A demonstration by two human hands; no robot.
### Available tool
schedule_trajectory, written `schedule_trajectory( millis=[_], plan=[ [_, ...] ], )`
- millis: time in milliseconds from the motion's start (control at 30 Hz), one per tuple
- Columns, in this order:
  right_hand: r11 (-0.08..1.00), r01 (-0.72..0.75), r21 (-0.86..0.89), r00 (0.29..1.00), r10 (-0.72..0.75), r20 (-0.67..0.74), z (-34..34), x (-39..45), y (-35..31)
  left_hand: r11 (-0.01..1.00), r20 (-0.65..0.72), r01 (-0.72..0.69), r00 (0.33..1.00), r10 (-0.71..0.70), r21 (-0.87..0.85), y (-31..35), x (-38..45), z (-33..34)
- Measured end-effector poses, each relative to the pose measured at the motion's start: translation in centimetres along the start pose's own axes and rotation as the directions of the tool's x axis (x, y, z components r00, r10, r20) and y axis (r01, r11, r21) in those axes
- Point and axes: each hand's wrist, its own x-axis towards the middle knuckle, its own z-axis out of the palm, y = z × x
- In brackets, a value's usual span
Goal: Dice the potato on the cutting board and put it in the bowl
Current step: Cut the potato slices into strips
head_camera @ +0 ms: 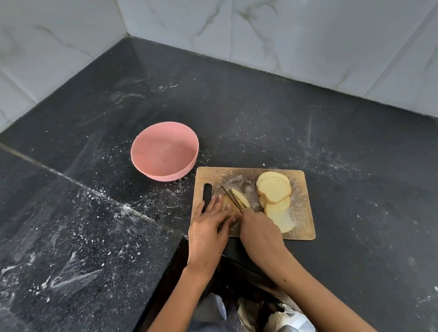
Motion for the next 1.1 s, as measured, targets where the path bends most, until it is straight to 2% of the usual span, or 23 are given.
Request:
schedule_trajectory(
  millis=[200,633,833,1100],
  plan=[
    [0.999,0.018,0.043,0.999,-0.02,0.045,0.2,0.4,0.4,0.999,-0.08,0.008,0.997,-0.006,0.031,0.1,-0.2,0.1],
    [0.997,-0.056,0.061,0.99,0.048,0.13,1.0,-4.3,3.6,0.998,-0.063,0.031,0.998,-0.027,0.056,-0.1,-0.2,0.2],
    [0.993,-0.083,0.09,0.984,0.067,0.163,0.9,-6.0,4.6,0.997,-0.058,0.078,0.995,-0.077,0.005,-0.2,0.0,-0.1],
    [0.972,-0.039,0.231,0.999,0.034,0.026,-1.1,-5.4,4.3,0.998,-0.071,0.065,0.996,-0.063,0.023,0.0,-0.4,-0.3]
  ],
)
